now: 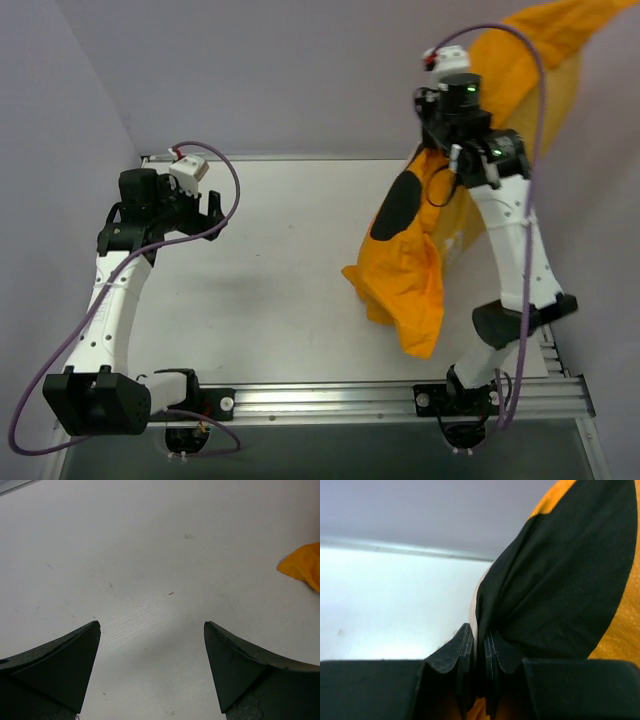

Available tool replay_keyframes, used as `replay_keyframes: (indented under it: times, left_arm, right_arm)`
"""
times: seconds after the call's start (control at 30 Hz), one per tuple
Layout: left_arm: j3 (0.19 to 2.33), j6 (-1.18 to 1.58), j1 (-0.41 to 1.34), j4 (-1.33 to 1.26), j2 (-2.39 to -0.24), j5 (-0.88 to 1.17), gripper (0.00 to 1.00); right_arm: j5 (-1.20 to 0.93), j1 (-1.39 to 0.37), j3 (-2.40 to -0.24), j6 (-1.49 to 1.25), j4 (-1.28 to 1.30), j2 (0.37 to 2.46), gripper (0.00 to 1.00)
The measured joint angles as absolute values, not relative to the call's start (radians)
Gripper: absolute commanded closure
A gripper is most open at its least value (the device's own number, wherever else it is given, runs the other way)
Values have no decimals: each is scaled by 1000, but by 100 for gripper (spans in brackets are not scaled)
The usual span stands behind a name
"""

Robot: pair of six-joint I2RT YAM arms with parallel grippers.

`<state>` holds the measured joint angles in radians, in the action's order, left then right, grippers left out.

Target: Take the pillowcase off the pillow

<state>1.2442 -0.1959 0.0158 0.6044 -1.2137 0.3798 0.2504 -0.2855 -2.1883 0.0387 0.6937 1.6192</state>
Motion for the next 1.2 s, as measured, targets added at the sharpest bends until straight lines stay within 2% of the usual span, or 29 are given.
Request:
replay_keyframes:
  times: [0.23,0.33,0.43,0.5,0.57,0.6,0.67,0.7,0.73,0.77,0.8,0.87,0.9,1.07,1.2]
  left_arm:
    - [1244,-191,1,630,-1217,463,6]
    - [1245,-158,-93,621,-1221,497,6]
    - [1245,-113,-223,611,-1233,521,6]
    - [1247,-93,-278,605,-1240,524,6]
    - [1248,-85,-296,598,-1242,525,6]
    - [1249,-83,-297,594,-1242,525,6]
    - [1250,-83,-296,587,-1242,530,6]
    - [1250,-84,-295,585,-1242,533,6]
    - [1250,-86,-293,585,-1244,533,6]
    - [1250,-88,-289,583,-1246,532,6]
    - [1250,-92,-286,581,-1254,527,6]
    - [1252,-104,-271,580,-1279,508,6]
    - [1254,-113,-262,580,-1297,494,6]
    - [1266,-157,-206,585,-1421,421,6]
    - [1266,-189,-164,589,-1487,374,6]
  right_arm:
    - [309,-649,-2454,115,685,2222,100]
    - [316,-791,-2442,133,646,2429,100]
    - [310,-921,-2339,148,636,2518,100]
    - [281,-987,-2263,155,635,2513,95]
    - [245,-1031,-2199,171,605,2475,85]
    - [224,-1045,-2166,186,586,2447,73]
    - [166,-1070,-2078,218,538,2366,56]
    - [142,-1084,-2036,240,519,2326,44]
    - [125,-1091,-2005,256,509,2292,38]
    - [107,-1112,-1967,273,491,2251,28]
    - [84,-1124,-1935,282,479,2213,10]
    - [32,-1142,-1881,294,451,2139,2]
    - [7,-1150,-1856,295,437,2101,0]
    - [-67,-1140,-1813,256,381,1909,0]
    - [-123,-1030,-1809,144,336,1768,0]
